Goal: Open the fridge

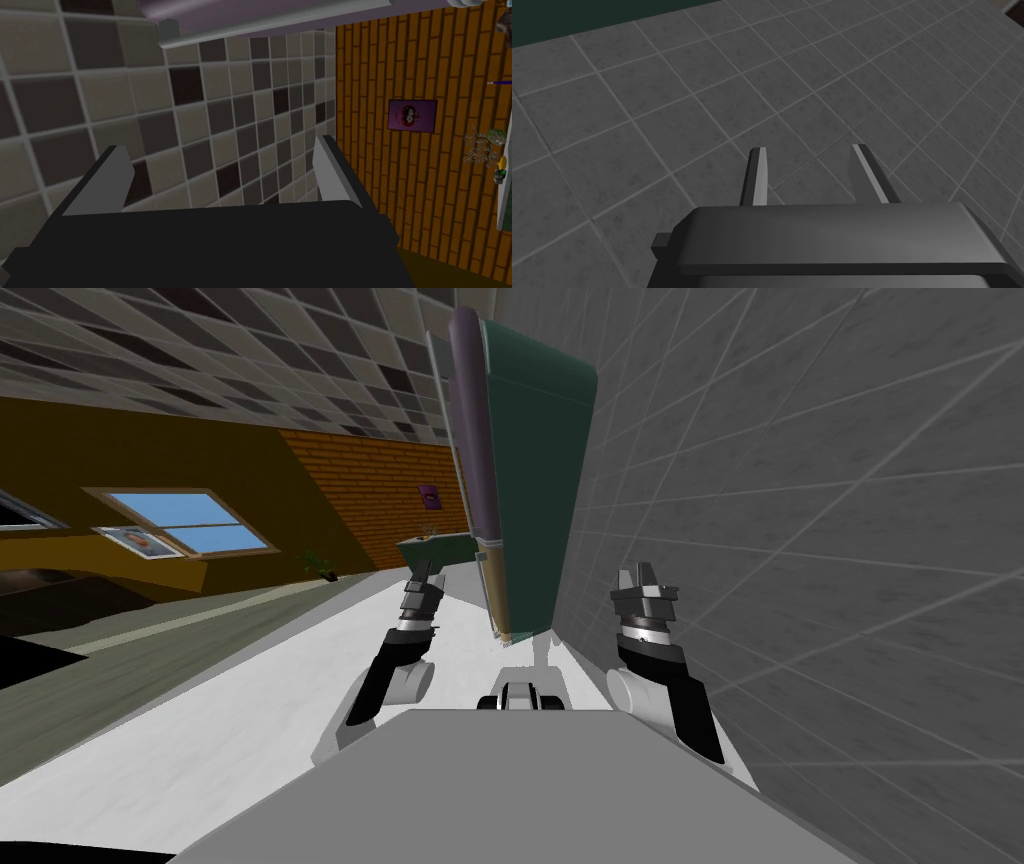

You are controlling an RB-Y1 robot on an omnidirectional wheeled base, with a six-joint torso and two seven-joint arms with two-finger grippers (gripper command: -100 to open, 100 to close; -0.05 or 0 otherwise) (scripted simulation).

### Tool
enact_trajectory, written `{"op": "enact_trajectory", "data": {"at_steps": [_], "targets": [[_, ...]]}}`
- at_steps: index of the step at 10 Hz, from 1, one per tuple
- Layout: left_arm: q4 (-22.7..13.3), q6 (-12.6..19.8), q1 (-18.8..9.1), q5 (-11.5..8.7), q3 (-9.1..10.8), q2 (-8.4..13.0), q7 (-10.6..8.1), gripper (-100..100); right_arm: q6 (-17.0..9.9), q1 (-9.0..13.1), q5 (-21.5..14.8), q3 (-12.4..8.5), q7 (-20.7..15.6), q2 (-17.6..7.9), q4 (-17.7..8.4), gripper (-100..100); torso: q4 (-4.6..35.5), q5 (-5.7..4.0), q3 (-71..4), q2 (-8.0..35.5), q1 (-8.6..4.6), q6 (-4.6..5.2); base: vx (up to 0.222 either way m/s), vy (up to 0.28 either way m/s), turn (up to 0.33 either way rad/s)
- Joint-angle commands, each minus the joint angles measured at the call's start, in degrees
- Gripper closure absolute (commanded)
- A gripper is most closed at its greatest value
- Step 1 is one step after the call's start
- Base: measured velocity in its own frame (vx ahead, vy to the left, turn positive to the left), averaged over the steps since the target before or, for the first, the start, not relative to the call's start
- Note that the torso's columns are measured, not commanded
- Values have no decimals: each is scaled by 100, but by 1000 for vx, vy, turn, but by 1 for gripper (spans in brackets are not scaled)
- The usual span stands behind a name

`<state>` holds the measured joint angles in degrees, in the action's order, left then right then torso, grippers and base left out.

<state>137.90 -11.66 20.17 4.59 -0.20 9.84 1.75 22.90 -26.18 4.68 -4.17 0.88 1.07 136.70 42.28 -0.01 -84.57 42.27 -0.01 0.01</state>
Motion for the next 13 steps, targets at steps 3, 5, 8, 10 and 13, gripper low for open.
{"op": "enact_trajectory", "data": {"at_steps": [3,5,8,10,13], "targets": [[74,645,-264,-39,9,167,-107,-100,0,0,0,0,0,0,0,0,-1,0,-3,-4,1,0,57,9,-61],[99,894,-379,-57,18,235,-151,-100,0,0,0,0,0,0,0,0,1,1,1,3,2,0,47,9,-38],[140,1372,-619,-94,37,374,-242,-100,0,0,0,0,0,0,0,0,1,1,2,4,2,-2,45,15,-52],[155,1647,-742,-113,49,446,-288,-100,0,0,0,0,0,0,0,0,-1,1,-1,0,2,-1,49,11,-59],[167,1962,-866,-131,61,520,-335,-100,0,0,0,0,0,0,0,0,0,1,-1,-1,4,0,51,17,-46]]}}
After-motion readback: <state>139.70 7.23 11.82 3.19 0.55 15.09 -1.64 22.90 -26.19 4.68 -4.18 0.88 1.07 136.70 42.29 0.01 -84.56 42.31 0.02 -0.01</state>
